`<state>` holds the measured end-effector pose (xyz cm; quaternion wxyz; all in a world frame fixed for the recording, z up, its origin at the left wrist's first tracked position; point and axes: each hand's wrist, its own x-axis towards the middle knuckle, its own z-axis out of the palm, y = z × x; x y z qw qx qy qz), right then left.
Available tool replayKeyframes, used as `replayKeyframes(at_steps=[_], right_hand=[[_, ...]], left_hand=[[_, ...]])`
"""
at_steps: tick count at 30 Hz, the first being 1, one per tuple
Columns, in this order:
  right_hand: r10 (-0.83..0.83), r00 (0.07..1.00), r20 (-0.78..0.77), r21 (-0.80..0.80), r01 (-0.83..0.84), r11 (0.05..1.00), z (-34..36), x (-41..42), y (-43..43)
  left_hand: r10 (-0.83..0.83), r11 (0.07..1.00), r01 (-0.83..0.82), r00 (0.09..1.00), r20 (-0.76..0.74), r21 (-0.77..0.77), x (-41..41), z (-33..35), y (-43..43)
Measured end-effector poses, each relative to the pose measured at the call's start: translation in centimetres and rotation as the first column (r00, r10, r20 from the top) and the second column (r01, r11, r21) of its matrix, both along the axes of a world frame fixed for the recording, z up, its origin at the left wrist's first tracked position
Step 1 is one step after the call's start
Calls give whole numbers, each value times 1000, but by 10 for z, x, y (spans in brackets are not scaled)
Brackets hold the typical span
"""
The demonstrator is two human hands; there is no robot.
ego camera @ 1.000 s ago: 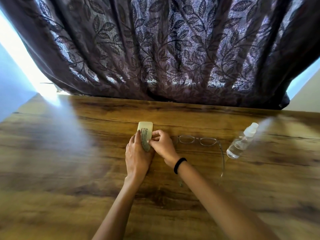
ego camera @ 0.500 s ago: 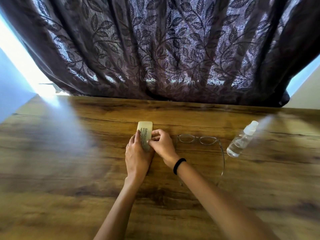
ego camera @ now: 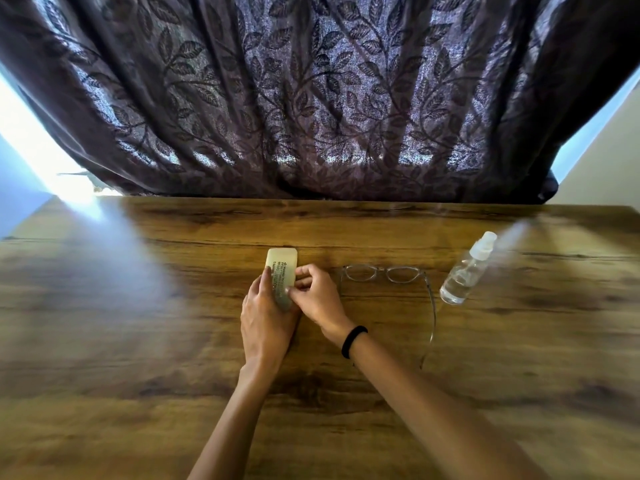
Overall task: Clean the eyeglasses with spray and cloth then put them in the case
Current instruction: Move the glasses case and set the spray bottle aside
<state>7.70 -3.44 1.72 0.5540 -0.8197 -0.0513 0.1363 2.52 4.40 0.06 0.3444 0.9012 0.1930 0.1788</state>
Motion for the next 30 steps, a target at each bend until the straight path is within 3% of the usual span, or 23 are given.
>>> replayKeyframes(at_steps=[10,17,24,30], right_hand=[[30,999,29,-67,-28,997,5,-7,-8],[79,975,210,-87,-62,994,36,-16,-52],[-5,830,557,-176,125,976,39,-17,-140],[30,820,572,-406,252,879,13,-17,-196]], left_hand=[[5,998,-2,998,-61,60,-6,1,-3],[-78,991,68,994,81,113,-2,19,-13],[-325,930,296,939,111,219,16,21,-33],[-434,841,401,901,9,364,20,5,-40]])
